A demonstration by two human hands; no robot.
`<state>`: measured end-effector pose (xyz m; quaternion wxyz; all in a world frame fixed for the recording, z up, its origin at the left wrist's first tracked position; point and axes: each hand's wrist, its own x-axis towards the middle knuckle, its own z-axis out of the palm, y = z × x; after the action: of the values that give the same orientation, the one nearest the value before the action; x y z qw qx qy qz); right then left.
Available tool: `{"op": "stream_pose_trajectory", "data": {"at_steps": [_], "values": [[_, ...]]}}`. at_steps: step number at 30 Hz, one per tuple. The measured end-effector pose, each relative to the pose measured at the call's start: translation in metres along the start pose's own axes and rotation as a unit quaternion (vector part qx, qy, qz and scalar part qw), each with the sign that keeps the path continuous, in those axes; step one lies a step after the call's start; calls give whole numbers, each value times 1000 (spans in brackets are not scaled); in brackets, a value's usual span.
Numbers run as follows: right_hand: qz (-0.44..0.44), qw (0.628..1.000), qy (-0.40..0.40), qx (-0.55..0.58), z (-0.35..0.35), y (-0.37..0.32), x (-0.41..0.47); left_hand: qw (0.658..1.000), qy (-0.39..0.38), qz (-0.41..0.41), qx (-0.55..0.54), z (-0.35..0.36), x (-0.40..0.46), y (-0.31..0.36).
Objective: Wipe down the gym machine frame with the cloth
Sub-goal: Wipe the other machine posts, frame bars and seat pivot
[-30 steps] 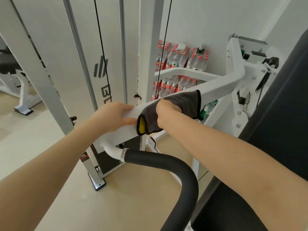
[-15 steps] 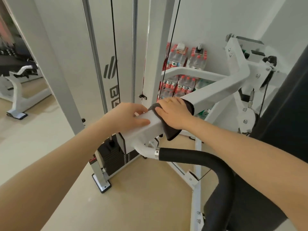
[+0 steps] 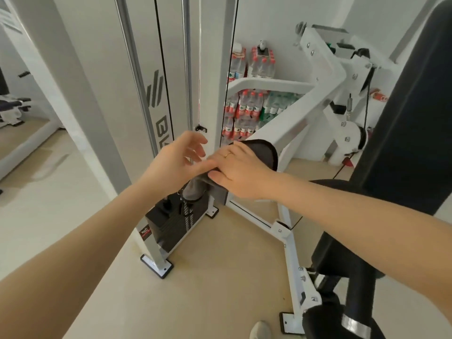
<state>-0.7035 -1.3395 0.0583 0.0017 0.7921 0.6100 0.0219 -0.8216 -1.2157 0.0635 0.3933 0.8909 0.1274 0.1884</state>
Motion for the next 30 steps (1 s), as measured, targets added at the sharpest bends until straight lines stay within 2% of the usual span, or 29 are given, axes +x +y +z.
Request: {"op": "stream_pose_trajectory", "data": {"at_steps": [2,4,7,9,11,15,17,19,26,30], "values": [[-26,1000,3,17,-2,-2,-3,1000,14,1,-26,-2,-3,-3],[-5,999,14,46,-4,16,3,999,6,-7,-41,-2,-6,-7],[117,991,41,43,0,51,12,998,10,-22,-63,-2,-13,-12],[159,985,53,40,3,58,14,995,22,-39,-88,-3,-14,-16],[138,989,48,28,5,43,11,993,37,-47,-104,-3,-12,-19],[-3,999,49,-11,10,-7,-3,989,49,-42,-131,2,5,-17],[-48,998,46,-8,6,-4,-5,991,31,-37,-121,6,15,-16],[-53,997,51,10,4,17,3,992,19,-35,-117,11,25,-15],[162,984,66,15,3,139,30,992,-66,-36,-98,24,58,-16],[263,965,25,9,6,158,48,988,-148,4,-49,29,83,-14]]}}
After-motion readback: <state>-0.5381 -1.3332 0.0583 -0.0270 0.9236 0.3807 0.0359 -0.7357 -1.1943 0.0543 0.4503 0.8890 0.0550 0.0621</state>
